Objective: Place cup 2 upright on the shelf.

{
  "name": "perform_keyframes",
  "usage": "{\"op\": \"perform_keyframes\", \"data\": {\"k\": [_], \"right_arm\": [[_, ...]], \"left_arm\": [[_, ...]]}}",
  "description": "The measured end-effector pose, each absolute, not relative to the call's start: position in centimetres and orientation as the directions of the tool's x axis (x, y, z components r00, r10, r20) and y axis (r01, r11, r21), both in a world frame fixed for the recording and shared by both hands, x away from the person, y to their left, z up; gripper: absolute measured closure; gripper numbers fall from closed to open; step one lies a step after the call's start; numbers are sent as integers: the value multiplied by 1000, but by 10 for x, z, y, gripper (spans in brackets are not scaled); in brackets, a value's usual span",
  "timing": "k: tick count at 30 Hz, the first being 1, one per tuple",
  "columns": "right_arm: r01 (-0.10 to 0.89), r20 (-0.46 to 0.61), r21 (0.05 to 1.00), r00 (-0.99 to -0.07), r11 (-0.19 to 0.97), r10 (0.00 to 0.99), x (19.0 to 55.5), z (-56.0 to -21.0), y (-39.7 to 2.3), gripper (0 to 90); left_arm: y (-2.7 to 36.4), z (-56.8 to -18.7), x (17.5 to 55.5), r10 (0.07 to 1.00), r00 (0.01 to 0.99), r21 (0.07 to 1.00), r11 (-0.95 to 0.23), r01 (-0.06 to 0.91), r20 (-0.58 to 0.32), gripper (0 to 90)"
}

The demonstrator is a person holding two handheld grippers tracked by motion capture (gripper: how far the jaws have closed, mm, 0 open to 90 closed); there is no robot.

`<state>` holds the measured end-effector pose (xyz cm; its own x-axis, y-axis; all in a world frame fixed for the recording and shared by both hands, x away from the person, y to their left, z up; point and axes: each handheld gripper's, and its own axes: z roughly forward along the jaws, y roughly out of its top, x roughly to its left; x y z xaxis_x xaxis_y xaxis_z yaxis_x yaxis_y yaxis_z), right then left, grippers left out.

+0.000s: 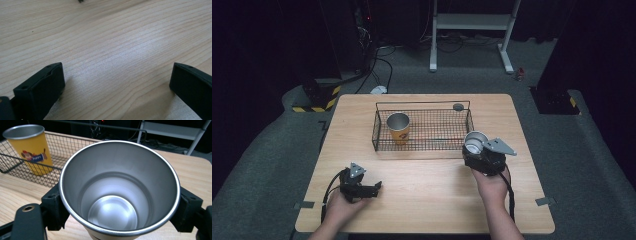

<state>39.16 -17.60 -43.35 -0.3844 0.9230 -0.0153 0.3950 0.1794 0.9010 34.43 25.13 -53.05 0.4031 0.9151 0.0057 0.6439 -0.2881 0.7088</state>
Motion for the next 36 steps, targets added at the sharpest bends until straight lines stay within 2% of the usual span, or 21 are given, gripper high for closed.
{"op": "perform_keyframes", "data": {"k": [17, 36], "right_arm": [[365, -8, 916, -396, 166, 918, 405, -409, -160, 184], [362, -12, 915, -413, 177, 910, 431, -398, -136, 184]], "left_arm": [[251, -531, 345, 916, 400, 711, -283, 644, 2, 2], [251, -531, 345, 916, 400, 711, -283, 644, 2, 2]]}}
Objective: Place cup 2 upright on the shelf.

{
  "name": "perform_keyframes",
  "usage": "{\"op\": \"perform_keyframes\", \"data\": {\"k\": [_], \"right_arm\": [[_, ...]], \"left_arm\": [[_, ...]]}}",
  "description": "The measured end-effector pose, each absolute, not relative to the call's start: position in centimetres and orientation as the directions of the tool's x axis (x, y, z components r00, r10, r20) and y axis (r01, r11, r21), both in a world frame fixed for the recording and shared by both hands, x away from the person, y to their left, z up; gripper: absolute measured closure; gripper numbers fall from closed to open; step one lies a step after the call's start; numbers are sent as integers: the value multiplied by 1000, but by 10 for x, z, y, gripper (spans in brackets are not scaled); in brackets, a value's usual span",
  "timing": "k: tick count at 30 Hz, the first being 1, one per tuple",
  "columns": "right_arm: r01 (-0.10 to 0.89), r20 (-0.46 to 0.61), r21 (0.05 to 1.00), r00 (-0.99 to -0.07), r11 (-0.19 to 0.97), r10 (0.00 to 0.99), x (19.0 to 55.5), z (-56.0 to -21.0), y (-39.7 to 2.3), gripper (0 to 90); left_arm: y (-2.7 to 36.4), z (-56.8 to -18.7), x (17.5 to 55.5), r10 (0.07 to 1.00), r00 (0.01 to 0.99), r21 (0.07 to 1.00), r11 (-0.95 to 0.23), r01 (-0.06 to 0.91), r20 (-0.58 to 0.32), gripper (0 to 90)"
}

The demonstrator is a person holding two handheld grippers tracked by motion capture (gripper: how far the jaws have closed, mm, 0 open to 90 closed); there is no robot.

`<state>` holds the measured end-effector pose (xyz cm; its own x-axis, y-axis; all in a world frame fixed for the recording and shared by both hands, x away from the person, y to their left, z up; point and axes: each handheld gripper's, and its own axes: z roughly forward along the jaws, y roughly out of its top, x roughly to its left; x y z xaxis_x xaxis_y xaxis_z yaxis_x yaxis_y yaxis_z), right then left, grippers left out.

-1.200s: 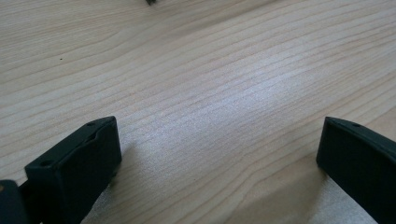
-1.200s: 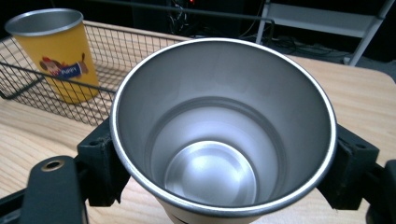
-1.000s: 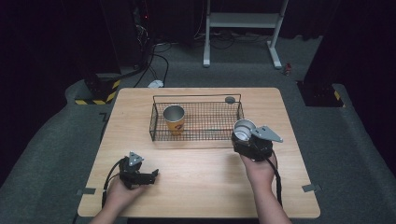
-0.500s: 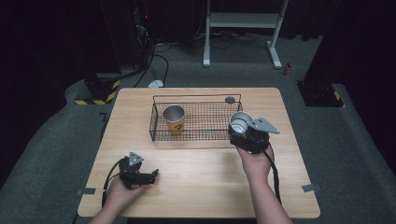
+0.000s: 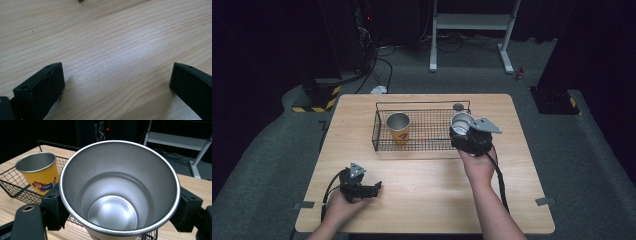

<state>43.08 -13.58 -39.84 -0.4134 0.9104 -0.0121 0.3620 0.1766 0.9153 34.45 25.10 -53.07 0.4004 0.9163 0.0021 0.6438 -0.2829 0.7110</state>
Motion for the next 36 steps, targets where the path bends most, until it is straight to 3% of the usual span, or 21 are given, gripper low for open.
{"op": "perform_keyframes", "data": {"k": [36], "right_arm": [[437, -12, 879, -383, 192, 924, 501, -416, -97, 184]], "left_arm": [[251, -531, 345, 916, 401, 711, -284, 644, 3, 2]]}}
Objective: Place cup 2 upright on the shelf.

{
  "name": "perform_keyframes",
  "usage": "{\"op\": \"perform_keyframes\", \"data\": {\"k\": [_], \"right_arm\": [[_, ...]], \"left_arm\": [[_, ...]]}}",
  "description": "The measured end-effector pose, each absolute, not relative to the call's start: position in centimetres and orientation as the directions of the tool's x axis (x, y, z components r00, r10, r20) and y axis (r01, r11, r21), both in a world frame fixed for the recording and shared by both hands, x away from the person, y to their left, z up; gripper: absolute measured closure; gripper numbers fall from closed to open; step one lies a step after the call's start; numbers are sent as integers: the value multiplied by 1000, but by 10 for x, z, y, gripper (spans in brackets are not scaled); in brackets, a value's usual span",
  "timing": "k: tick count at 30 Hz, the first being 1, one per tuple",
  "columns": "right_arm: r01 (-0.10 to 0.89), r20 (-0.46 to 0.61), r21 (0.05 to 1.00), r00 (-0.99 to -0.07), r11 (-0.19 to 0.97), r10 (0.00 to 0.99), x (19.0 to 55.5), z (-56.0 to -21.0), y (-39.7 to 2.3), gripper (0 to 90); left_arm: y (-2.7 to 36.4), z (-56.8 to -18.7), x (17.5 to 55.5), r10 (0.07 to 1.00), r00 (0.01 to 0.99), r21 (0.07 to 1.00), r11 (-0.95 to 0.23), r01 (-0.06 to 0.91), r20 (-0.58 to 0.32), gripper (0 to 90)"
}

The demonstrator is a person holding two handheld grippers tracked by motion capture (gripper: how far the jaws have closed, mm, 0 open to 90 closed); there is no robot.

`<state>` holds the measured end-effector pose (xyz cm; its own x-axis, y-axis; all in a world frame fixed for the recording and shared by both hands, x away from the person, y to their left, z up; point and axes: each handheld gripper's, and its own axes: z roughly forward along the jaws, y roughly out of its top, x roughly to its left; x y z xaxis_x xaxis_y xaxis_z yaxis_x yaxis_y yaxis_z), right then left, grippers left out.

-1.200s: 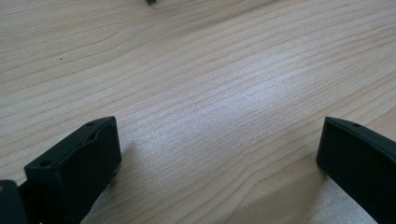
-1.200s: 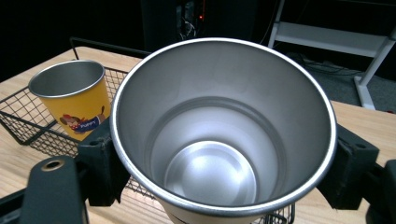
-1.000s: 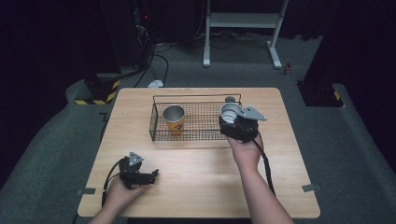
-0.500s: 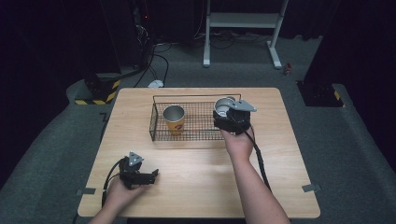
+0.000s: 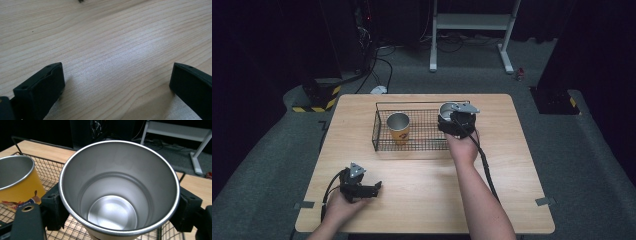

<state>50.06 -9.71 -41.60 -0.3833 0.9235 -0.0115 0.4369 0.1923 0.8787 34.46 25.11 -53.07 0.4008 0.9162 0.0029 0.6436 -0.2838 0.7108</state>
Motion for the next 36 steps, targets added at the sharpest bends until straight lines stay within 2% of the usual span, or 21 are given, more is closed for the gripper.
{"op": "perform_keyframes", "data": {"k": [12, 16, 36], "right_arm": [[533, 24, 819, -400, 211, 916, 518, -449, -81, 184], [546, -1, 803, -400, 239, 917, 522, -456, -77, 184], [607, -18, 743, -400, 280, 916, 533, -472, -75, 184]], "left_arm": [[251, -531, 345, 914, 405, 710, -287, 642, 4, 2], [252, -531, 345, 914, 407, 709, -290, 642, 5, 3], [252, -530, 345, 913, 408, 709, -293, 641, 8, 4]]}}
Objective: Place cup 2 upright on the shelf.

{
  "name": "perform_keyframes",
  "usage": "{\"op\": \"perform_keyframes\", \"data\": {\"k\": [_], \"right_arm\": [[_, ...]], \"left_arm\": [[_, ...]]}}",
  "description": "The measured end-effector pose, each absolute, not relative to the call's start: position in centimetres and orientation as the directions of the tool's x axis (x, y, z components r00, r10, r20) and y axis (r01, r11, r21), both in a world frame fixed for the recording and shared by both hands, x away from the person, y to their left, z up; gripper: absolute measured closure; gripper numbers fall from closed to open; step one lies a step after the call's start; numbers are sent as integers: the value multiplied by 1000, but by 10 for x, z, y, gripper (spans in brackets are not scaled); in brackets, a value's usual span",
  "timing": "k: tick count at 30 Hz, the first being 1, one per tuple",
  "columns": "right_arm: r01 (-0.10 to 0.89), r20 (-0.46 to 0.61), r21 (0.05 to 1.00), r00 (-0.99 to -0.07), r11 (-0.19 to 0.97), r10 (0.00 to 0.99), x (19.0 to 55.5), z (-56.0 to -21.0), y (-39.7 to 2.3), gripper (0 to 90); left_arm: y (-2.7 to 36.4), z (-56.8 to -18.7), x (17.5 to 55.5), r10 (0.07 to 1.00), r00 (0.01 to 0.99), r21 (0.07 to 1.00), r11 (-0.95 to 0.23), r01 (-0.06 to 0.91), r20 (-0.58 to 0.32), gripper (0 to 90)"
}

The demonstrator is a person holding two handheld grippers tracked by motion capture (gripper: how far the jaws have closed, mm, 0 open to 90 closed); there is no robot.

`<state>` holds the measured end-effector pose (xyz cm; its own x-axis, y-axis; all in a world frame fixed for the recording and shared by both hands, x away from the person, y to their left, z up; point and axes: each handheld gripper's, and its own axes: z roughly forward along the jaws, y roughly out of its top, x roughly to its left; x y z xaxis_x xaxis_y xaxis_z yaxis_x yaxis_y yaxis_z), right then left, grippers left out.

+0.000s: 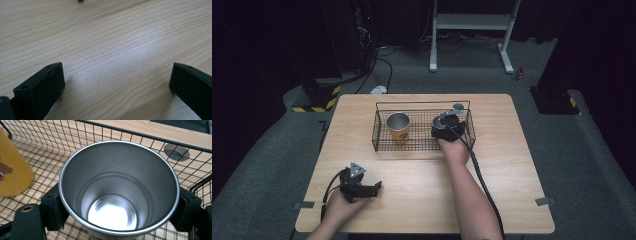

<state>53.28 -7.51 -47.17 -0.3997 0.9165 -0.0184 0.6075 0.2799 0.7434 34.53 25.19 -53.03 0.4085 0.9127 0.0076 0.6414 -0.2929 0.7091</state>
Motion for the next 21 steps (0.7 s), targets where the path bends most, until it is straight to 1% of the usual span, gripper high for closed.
{"op": "perform_keyframes", "data": {"k": [18, 21], "right_arm": [[632, 1, 723, -405, 279, 914, 535, -472, -75, 181], [635, -1, 718, -410, 286, 912, 535, -472, -74, 178]], "left_arm": [[252, -530, 345, 913, 408, 710, -293, 641, 8, 5], [251, -531, 345, 916, 402, 711, -280, 645, -4, 5]]}}
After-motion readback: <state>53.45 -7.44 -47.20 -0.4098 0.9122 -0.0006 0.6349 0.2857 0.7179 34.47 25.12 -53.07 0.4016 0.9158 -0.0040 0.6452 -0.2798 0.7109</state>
